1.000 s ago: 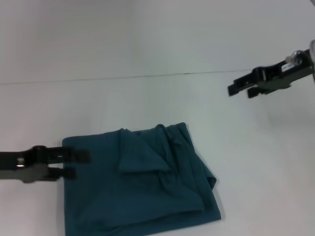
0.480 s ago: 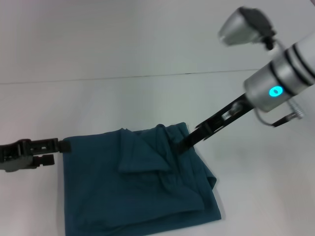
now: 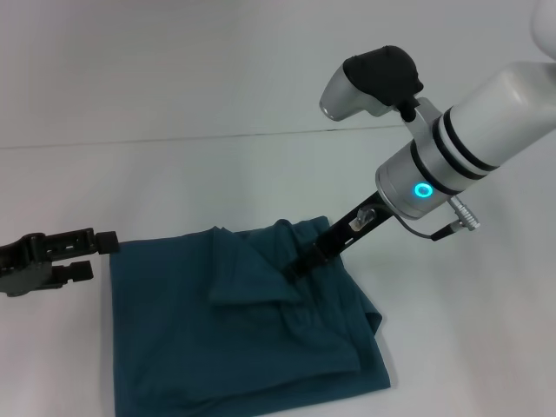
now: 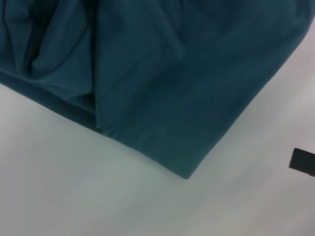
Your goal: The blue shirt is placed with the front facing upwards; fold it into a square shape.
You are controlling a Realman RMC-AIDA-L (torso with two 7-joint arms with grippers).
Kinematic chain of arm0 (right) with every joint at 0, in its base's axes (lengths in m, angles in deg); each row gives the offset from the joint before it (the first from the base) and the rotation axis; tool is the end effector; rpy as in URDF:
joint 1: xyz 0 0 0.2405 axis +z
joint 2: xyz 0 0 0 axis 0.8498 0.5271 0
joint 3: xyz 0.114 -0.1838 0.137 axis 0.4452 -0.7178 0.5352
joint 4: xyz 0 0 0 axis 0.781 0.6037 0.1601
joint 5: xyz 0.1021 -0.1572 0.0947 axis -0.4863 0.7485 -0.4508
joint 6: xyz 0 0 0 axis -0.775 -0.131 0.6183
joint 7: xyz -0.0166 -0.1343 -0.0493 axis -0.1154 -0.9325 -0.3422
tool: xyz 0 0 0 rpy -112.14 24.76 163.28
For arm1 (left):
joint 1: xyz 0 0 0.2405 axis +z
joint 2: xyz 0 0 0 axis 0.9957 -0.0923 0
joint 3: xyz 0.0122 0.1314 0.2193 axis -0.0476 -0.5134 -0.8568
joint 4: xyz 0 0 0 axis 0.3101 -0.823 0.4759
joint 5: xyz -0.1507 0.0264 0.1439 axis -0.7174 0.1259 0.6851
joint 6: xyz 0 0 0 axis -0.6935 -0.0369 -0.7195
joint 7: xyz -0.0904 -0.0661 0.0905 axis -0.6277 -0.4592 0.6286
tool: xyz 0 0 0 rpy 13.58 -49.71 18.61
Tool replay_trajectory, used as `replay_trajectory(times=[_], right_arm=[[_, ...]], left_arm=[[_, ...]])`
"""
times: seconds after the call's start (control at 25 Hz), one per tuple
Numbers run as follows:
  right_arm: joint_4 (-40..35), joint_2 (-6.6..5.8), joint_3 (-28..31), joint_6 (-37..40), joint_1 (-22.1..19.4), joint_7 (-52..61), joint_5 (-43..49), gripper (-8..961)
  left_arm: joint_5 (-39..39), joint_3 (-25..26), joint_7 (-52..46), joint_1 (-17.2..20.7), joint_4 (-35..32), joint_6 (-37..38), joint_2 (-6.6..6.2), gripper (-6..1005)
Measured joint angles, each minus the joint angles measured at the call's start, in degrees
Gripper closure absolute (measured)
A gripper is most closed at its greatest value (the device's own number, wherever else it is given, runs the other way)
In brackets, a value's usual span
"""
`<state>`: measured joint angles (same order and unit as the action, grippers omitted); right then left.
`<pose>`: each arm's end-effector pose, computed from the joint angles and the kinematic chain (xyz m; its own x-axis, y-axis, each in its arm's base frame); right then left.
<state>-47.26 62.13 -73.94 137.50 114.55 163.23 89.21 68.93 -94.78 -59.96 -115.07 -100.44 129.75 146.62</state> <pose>0.1467 0.4133 -0.0482 0.6932 -0.7176 0.0680 -0.6808 -0.6828 -0.2651 -0.2892 0.3353 0.0706 0.0885 0.8827 0.4615 0.9682 -0.1850 0.1682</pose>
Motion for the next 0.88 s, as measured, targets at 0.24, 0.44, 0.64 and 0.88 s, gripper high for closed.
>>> replay_trajectory(times=[0.24, 0.44, 0.64, 0.88], right_arm=[[0.74, 0.15, -0.60, -1.79, -0.07, 0.37, -0.97, 220], [2.68, 0.16, -0.60, -4.90, -0.05, 1.81, -3.27, 221], [6.82, 0.19, -0.66, -9.00, 1.18, 4.93, -3.98, 221], [8.95, 0.19, -0.67, -11.76, 1.60, 6.47, -5.32, 222]], left_arm=[[-0.03, 0.07, 0.06, -0.14, 0.89, -0.94, 0.00, 77], [-0.04, 0.08, 0.14, -0.01, 1.30, -1.15, 0.01, 77], [-1.18, 0.08, 0.11, -0.04, 1.30, -1.76, 0.27, 77], [-2.26, 0.05, 0.11, 0.13, 1.43, -2.96, 0.63, 77]])
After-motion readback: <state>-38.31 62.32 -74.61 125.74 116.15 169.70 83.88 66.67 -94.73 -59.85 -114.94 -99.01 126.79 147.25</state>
